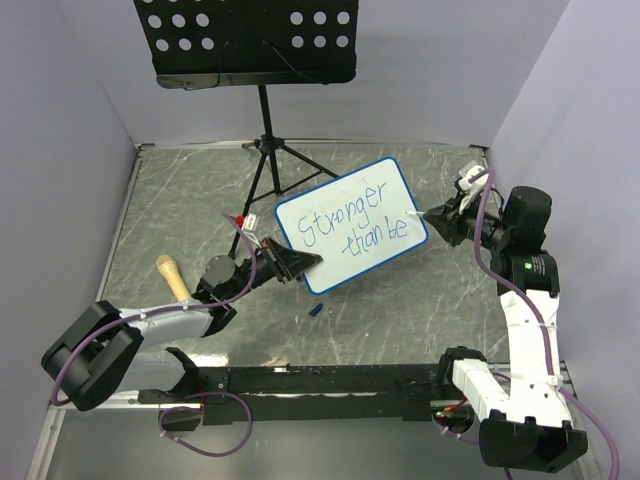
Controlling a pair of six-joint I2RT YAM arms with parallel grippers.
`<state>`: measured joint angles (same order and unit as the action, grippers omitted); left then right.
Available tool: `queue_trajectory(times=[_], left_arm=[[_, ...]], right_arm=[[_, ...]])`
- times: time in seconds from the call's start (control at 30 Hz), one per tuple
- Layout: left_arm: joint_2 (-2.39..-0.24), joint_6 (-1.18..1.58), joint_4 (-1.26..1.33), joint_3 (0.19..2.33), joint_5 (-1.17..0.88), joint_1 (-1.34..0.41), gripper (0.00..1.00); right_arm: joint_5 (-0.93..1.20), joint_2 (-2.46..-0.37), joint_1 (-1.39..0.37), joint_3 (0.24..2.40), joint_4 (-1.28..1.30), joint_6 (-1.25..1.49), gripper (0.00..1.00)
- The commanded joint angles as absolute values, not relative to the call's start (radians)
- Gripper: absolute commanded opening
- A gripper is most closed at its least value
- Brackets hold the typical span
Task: Write a sentence on the whiteboard
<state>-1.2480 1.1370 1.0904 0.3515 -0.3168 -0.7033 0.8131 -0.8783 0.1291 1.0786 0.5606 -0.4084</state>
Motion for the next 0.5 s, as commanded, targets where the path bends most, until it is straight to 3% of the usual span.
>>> queue_trajectory(times=[0.0, 0.47], left_arm=[[-1.195, 1.106, 1.213, 0.382, -0.325, -0.701, 0.01], [-1.200, 1.101, 1.210, 0.390, -0.333, -0.698, 0.01]], right_arm=[[0.841, -0.865, 0.138, 1.091, 0.519, -0.396, 0.00], [0.851, -0.864, 0.138, 1.081, 0.511, -0.394, 0.00]])
